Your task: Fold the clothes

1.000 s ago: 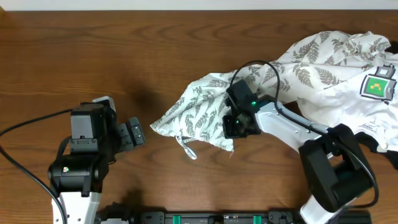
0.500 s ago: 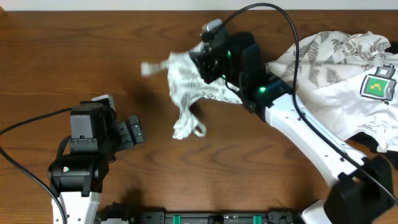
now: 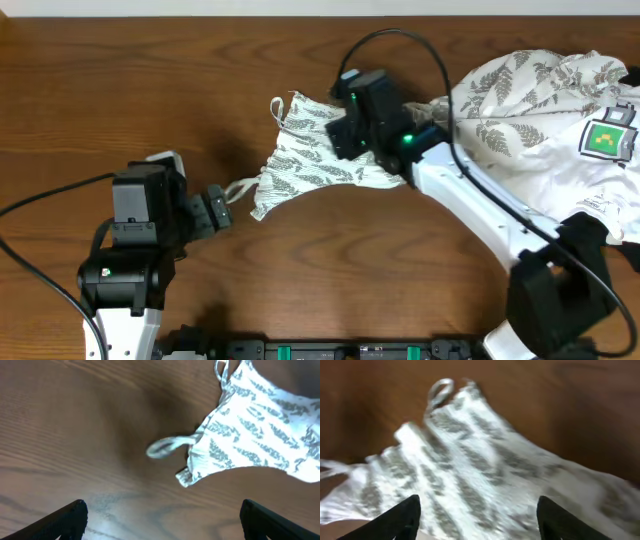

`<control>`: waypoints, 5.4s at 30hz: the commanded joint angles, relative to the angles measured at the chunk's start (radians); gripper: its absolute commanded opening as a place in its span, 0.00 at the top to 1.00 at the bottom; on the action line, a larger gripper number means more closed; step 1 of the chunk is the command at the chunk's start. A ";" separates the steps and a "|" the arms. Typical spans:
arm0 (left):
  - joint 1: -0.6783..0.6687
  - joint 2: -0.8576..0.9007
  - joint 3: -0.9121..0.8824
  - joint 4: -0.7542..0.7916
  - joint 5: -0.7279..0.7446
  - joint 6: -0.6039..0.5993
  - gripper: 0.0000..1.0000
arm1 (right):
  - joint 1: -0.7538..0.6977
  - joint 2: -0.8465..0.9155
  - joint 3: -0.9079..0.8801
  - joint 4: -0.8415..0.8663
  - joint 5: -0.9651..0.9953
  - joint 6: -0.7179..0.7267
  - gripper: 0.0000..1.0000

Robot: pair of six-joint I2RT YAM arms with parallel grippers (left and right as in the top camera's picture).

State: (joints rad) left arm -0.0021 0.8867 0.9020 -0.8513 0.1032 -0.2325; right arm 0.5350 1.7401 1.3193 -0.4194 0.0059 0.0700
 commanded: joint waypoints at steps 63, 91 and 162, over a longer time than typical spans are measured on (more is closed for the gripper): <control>-0.002 0.216 0.018 0.097 0.074 -0.058 0.02 | 0.022 -0.201 -0.121 -0.389 -0.041 -0.134 0.39; -0.002 0.216 0.018 0.094 0.074 -0.058 0.02 | -0.030 0.201 -0.117 -0.089 -0.174 -0.135 0.99; -0.194 0.726 0.013 0.291 0.349 -0.258 0.94 | -0.190 -0.264 0.218 -0.719 -0.158 -0.243 0.71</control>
State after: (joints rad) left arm -0.1928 1.6157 0.9020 -0.6025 0.4274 -0.4824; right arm 0.3611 1.4998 1.5253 -1.1339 -0.1562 -0.1837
